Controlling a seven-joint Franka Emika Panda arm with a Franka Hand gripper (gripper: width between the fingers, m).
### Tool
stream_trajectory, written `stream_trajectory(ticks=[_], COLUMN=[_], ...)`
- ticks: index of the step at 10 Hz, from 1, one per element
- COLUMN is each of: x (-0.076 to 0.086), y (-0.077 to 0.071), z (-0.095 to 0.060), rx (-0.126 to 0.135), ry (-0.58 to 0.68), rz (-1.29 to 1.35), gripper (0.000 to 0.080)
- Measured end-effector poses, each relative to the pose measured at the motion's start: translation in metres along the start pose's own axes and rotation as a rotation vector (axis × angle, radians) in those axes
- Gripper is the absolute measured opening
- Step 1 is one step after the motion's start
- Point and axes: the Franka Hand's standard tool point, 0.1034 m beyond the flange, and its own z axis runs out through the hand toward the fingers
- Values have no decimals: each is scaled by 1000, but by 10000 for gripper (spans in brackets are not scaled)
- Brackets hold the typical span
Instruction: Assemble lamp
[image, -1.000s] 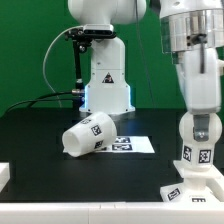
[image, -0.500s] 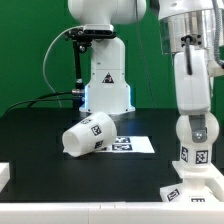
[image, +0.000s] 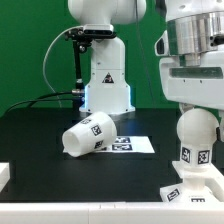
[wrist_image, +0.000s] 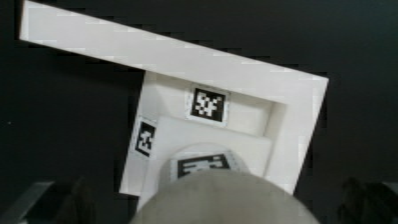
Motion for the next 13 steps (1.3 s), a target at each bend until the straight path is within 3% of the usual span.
stream_trajectory(ticks=[2,5,6,11,13], x=[1,5,3,8,6], y=[0,0,0,1,1], z=[0,-2,-2,-2,-2], rx=[0,-44,-59,-75,-150], ry=[0,44,52,51,51], rz=[-165,-747,-830,-1102,-1464], gripper=[699,699,699,699,699])
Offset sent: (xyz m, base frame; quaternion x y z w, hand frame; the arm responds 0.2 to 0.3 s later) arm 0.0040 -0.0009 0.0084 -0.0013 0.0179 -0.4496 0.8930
